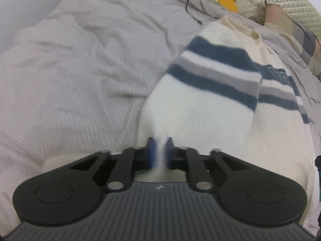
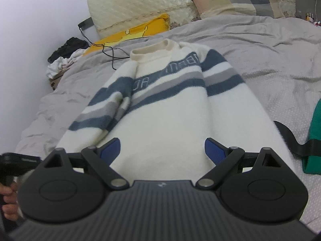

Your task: Fold large clothes

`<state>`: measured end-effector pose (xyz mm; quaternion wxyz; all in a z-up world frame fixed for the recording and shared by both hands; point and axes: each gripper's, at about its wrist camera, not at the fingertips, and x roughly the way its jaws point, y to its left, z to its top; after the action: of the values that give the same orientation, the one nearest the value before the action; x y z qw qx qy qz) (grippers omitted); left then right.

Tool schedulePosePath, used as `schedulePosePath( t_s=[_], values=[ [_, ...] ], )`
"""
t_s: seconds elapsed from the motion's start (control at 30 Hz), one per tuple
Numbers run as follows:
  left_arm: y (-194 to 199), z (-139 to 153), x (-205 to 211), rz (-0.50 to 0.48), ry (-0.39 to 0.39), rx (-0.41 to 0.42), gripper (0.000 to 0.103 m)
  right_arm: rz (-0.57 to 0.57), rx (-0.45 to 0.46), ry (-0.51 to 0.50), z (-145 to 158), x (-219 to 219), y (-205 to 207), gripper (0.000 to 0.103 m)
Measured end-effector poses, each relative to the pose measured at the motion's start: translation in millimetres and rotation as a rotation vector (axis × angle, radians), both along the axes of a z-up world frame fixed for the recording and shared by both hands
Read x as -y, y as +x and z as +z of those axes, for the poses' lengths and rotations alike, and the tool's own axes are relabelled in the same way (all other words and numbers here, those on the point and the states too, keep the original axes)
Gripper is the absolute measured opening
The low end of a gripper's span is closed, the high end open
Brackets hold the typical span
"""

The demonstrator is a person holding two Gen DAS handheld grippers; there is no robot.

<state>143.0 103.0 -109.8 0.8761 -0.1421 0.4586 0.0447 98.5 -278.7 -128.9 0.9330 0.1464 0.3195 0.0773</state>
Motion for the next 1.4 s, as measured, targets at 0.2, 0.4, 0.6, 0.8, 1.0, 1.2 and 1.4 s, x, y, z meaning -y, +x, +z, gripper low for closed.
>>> schedulePosePath(
  t_s=[0.2, 0.4, 0.6, 0.8, 1.0, 1.2, 1.4],
  values=[
    [15.3, 53.2, -22.4, -0.028, 0.052, 0.081, 0.008, -0.014, -0.004, 0.009, -5.0, 3.6, 3.3, 0.092],
    [79.3, 127.0, -65.3, 0.016, 0.219, 0.161, 0.008, -0.078, -0.009, 0.013, -13.3, 15.9, 15.4, 0.092],
    [170.4, 198.2, -121.0, 0.149, 0.361, 0.261, 0.007, -0.1, 0.028, -0.057, -17.1, 16.4, 34.5, 0.092],
    [266.3, 234.0, -163.7, 0.201, 0.35, 0.306, 0.007, -0.094, 0.003, -0.096, -30.1, 11.4, 56.8, 0.092],
    [333.9, 168.9, -188.8, 0.199, 0.395, 0.247, 0.007, -0.1, 0.047, -0.138, -28.0, -4.0, 78.7, 0.092],
    [357.9, 64.5, -232.9, 0.25, 0.338, 0.119, 0.007, -0.071, 0.053, -0.155, -36.1, -12.2, 96.4, 0.092],
    [348.9, 33.6, -240.3, 0.227, 0.307, 0.126, 0.01, -0.061, 0.021, -0.148, -43.7, -14.7, 103.1, 0.092]
  ],
)
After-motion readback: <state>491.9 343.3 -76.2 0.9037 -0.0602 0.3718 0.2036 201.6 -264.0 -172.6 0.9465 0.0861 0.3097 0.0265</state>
